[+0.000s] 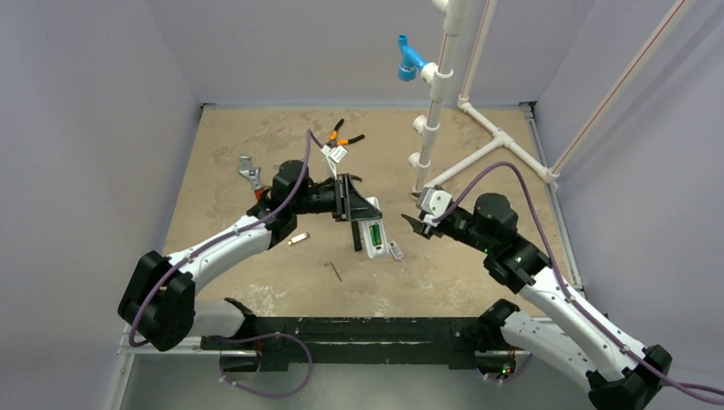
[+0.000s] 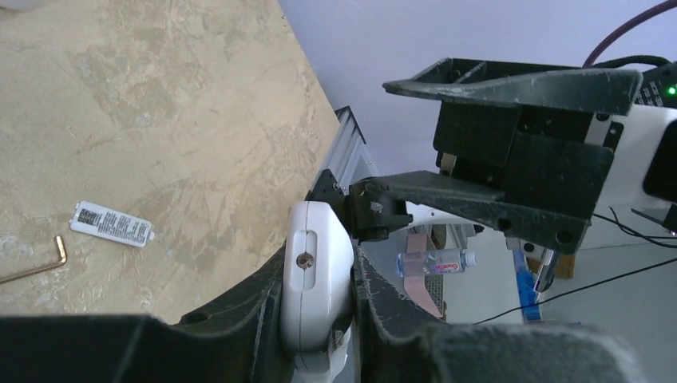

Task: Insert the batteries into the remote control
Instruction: Load the battery into the remote control.

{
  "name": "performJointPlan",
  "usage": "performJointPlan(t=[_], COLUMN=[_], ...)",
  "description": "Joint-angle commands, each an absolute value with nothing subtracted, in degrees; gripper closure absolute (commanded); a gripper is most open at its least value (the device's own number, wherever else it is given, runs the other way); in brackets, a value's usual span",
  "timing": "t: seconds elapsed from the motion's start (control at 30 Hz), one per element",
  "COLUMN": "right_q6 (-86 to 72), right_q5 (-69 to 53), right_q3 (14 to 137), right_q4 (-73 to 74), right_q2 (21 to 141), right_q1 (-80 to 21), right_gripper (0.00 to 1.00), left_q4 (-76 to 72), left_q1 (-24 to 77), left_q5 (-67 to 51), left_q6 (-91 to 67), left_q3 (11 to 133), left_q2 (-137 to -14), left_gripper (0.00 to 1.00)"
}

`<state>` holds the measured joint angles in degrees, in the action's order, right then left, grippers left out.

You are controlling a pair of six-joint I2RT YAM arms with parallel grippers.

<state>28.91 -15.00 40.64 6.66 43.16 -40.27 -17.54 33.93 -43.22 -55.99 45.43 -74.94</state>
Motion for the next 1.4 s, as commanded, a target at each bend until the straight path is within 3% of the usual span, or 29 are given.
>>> performJointPlan(t=[0.0,0.2,0.33,0.73,1.37], right_q6=[27.53,27.01,32.32,34.07,32.39], right_q5=[-27.55,-32.90,-35.71,-45.41,-51.06], right_q3=[44.54,35.80,38.04,39.54,40.40], right_q4=[8.03,-8.18,-2.01,-3.07,-8.53], right_q2=[44.98,40.56,41.28,46.85,51.57], right_q1=[-35.34,-35.28,-35.33,-35.33,-35.40], right_gripper=[0.51,0.52,0.54,0.70,0.70], left_q4=[-20.11,-19.51,-19.51,-19.27,-19.24], left_q1=[34.26,34.21,34.26,34.25,34.34], left_q5=[-44.46,-44.09,-43.95,-44.41,-44.72], left_q6=[-55.82,-55.46,-55.46,-55.31,-55.20], left_q3=[48.27,47.87,48.01,48.41,49.07], left_q2=[-74.63,-74.51,-74.57,-74.98,-76.04], left_gripper=[1.00,1.00,1.00,1.00,1.00])
